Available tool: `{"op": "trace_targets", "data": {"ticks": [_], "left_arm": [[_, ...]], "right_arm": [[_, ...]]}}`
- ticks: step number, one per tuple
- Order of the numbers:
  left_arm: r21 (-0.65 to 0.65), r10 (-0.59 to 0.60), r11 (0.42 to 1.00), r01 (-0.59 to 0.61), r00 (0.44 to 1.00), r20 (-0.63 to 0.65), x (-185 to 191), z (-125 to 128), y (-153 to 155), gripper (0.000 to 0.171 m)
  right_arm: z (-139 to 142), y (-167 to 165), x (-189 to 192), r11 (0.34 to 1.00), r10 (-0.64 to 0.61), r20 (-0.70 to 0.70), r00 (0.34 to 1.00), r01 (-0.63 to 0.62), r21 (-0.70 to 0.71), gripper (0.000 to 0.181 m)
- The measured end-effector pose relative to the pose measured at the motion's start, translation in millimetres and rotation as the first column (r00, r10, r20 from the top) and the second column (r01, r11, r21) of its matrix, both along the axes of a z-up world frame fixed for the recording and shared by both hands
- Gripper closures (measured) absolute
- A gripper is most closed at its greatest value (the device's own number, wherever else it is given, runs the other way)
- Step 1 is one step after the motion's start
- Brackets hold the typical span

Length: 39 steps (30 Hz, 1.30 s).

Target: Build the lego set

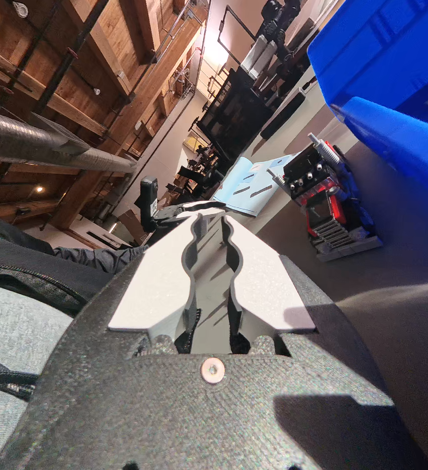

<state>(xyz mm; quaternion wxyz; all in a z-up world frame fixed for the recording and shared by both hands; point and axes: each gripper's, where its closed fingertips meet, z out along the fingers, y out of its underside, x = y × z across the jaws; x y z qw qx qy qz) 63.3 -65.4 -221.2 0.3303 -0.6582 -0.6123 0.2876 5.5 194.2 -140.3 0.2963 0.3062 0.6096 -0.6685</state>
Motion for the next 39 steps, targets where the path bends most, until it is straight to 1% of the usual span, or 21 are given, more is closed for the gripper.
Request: {"op": "trace_targets", "data": {"ticks": [5,10,17,28,39], "left_arm": [[-0.014,0.029,0.999,-0.029,1.0,0.004,0,-1,-4,0.126],[-0.017,0.054,0.998,-0.054,0.998,0.009,0,-1,-7,0.126],[-0.026,0.085,0.996,-0.085,0.996,0.027,0,-4,-12,0.125],[-0.035,0.079,0.996,-0.077,0.996,0.046,0,-7,-11,0.126],[-0.017,0.073,0.997,-0.072,0.997,0.012,0,-2,-11,0.126]], "right_arm": [[2,14,-4,1.0,-0.022,-0.033,0.999,0.023,0.0,0.165],[2,25,-13,0.999,-0.049,-0.022,0.999,0.049,-0.01,0.165],[4,28,-6,1.0,0.001,-0.019,1.0,-0.002,-0.021,0.164],[6,32,-9,0.999,-0.005,-0.004,1.0,0.005,-0.041,0.164],[3,31,-11,0.999,-0.026,-0.009,1.0,0.025,-0.022,0.163]]}}
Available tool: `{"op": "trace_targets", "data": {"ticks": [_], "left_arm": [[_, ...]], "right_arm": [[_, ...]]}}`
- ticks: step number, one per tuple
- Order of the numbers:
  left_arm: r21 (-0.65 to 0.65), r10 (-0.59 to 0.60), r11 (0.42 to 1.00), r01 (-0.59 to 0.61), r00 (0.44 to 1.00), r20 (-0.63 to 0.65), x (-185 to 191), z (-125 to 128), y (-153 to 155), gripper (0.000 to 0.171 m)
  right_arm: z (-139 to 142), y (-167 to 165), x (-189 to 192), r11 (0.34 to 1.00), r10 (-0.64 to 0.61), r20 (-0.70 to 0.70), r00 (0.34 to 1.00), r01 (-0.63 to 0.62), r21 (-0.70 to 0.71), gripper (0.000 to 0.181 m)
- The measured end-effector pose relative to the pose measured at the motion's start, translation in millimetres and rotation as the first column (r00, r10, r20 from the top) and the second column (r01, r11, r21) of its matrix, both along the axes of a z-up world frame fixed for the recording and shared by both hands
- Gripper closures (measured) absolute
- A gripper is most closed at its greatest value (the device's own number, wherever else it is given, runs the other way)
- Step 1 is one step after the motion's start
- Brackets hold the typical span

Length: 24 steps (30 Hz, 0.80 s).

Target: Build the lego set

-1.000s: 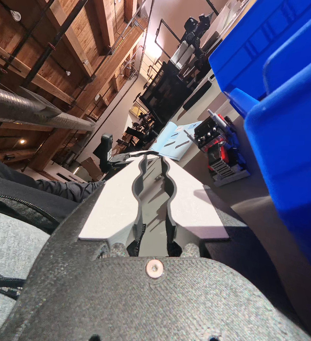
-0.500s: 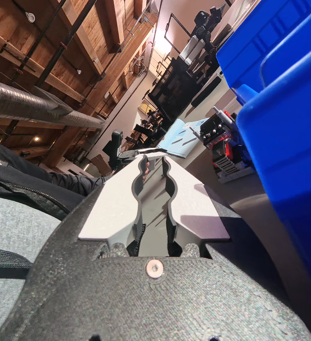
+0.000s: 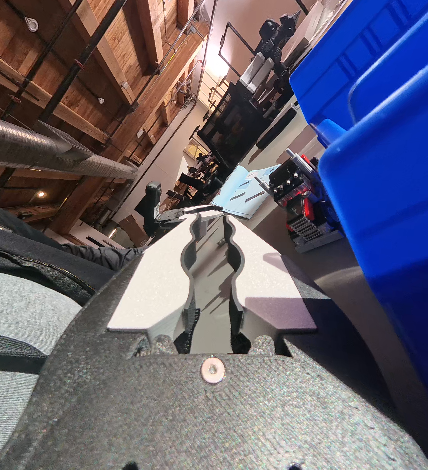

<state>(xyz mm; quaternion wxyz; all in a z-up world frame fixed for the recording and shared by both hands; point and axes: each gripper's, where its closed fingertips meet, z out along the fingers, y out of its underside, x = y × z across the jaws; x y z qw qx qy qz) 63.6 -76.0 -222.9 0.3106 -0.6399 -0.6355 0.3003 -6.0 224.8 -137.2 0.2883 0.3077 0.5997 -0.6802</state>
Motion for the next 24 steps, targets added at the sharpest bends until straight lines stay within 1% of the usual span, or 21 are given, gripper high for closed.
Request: {"op": "trace_targets", "data": {"ticks": [16,24], "left_arm": [[-0.01,0.01,1.0,-0.009,1.0,0.003,-0.4,-0.7,-1.6,0.126],[-0.01,0.007,1.0,-0.007,1.0,-0.006,-0.6,0.4,-1.4,0.126]], "right_arm": [[2.4,1.9,-0.7,1.0,0.003,0.007,1.0,-0.003,-0.017,0.163],[0.7,0.5,-1.6,1.0,0.0,0.006,1.0,0.0,-0.001,0.163]]}}
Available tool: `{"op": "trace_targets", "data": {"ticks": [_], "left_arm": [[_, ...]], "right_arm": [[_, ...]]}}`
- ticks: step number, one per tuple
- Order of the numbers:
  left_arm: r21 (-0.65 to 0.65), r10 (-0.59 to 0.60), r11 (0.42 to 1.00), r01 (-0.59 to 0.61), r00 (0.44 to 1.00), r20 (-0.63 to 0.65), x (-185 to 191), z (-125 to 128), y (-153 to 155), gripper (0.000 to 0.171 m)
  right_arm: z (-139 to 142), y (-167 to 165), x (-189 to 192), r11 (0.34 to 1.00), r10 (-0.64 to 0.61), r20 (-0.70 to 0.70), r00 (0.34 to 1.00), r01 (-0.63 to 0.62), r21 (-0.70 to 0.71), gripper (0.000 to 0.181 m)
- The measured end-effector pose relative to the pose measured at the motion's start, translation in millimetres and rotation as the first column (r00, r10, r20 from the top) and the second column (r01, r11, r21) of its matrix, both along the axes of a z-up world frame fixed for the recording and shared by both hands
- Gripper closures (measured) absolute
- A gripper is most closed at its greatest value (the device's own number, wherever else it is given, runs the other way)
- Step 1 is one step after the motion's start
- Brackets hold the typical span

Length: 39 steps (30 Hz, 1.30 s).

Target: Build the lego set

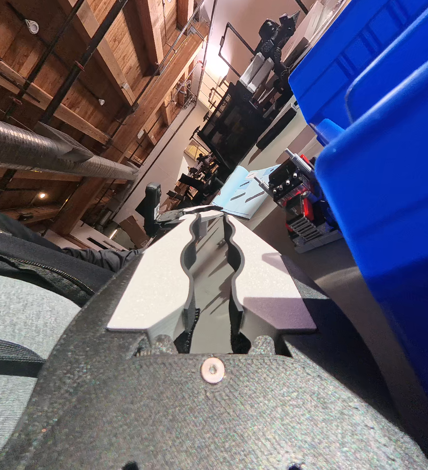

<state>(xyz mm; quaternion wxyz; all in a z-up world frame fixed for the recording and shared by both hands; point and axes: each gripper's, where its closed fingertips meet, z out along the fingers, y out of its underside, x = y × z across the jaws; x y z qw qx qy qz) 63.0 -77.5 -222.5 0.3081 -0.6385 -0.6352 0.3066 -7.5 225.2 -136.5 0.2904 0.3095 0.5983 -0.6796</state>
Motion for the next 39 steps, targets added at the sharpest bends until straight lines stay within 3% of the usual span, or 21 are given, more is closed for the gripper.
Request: {"op": "trace_targets", "data": {"ticks": [14,19,22,26,30,39], "left_arm": [[-0.003,-0.017,1.0,0.017,0.998,-0.068,0,10,3,0.12],[0.01,-0.002,1.0,0.006,0.931,-0.365,-18,59,20,0.121],[0.002,-0.036,0.999,0.041,0.902,-0.431,-31,72,36,0.121],[0.16,-0.026,0.981,0.106,0.899,-0.438,-39,73,39,0.121],[0.334,0.005,0.928,0.163,0.894,-0.448,-42,72,34,0.121],[0.331,-0.075,0.915,0.23,0.904,-0.421,-43,66,47,0.122]], "right_arm": [[-4,-6,-7,0.995,-0.078,-0.071,0.994,0.082,0.06,0.164],[5,-7,-7,0.991,-0.119,-0.168,0.979,0.127,0.038,0.165],[10,-7,-8,0.987,-0.147,-0.222,0.964,0.156,0.023,0.166],[17,-4,-14,0.972,-0.228,-0.281,0.932,0.235,-0.009,0.167],[22,3,-22,0.943,-0.325,-0.321,0.89,0.332,-0.034,0.166],[24,13,-37,0.873,-0.462,-0.394,0.795,0.487,-0.04,0.157]]}}
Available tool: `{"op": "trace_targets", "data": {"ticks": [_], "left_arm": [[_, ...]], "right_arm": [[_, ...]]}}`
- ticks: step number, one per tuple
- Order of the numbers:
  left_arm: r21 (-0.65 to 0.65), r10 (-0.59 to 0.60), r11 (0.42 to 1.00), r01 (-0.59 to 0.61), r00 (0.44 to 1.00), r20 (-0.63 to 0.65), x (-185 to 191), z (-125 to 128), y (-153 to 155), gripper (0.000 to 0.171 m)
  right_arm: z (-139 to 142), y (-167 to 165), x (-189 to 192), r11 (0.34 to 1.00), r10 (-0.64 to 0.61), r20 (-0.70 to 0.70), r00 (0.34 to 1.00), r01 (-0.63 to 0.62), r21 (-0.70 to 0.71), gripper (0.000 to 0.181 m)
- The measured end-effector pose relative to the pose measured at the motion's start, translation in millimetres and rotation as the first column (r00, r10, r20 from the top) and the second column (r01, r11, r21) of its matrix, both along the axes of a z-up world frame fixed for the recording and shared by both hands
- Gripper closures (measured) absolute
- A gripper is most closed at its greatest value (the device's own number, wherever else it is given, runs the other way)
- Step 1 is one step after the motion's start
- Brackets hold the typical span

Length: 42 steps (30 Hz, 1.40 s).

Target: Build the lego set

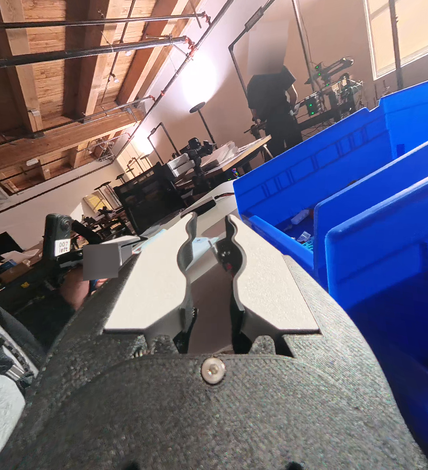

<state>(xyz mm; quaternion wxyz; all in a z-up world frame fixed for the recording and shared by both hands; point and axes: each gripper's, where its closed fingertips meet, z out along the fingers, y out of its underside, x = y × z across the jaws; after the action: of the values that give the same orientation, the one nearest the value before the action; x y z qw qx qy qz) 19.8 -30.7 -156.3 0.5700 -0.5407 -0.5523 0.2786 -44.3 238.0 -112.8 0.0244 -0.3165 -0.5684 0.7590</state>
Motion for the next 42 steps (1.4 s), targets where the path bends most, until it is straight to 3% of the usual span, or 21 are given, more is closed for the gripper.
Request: {"op": "trace_targets", "data": {"ticks": [6,22,26,29,33,38,42], "left_arm": [[-0.034,-0.037,0.999,0.041,0.995,0.096,-6,-15,8,0.122],[-0.081,-0.007,0.996,0.024,0.979,0.205,-14,-32,8,0.124],[-0.073,-0.013,0.997,0.03,0.976,0.215,-14,-33,8,0.124],[-0.071,-0.022,0.997,0.038,0.974,0.224,-15,-35,9,0.124],[-0.08,-0.032,0.995,0.053,0.971,0.238,-15,-37,11,0.124],[-0.082,-0.034,0.995,0.055,0.97,0.239,-15,-37,12,0.124],[-0.076,-0.023,0.996,0.041,0.974,0.225,-15,-35,10,0.124]], "right_arm": [[-4,-4,-5,1.0,-0.01,0.006,1.0,0.01,0.019,0.155],[-8,-7,-4,0.999,0.014,0.023,1.0,-0.015,0.04,0.157],[-2,9,6,0.994,0.015,0.012,1.0,-0.016,0.106,0.155],[16,41,8,0.976,-0.019,-0.049,0.999,0.029,0.215,0.156],[43,105,-7,0.868,-0.076,-0.166,0.983,0.147,0.474,0.155],[54,182,-47,0.602,-0.011,-0.232,0.973,0.192,0.775,0.149],[48,211,-80,0.559,0.035,-0.163,0.986,0.116,0.821,0.146]]}}
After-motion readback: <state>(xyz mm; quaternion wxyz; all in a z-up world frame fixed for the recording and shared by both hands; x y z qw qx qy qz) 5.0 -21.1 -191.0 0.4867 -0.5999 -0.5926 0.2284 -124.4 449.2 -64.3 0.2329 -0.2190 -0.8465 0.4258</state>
